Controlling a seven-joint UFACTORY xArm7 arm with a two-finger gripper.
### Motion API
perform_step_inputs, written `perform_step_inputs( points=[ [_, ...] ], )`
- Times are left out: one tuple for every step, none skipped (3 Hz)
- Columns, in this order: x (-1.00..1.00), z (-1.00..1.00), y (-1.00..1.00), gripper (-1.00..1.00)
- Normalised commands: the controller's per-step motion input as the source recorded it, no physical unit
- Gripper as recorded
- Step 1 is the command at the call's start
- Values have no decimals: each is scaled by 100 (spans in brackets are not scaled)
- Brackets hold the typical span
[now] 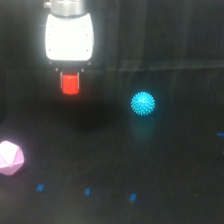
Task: Pick up the red object from the table
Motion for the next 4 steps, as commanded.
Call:
perform_step_inputs(
  points=[
    [23,-48,8,-100],
    [-9,19,-75,-100],
    [-25,-58,-6,-100],
    [20,34,16,-100]
  ],
)
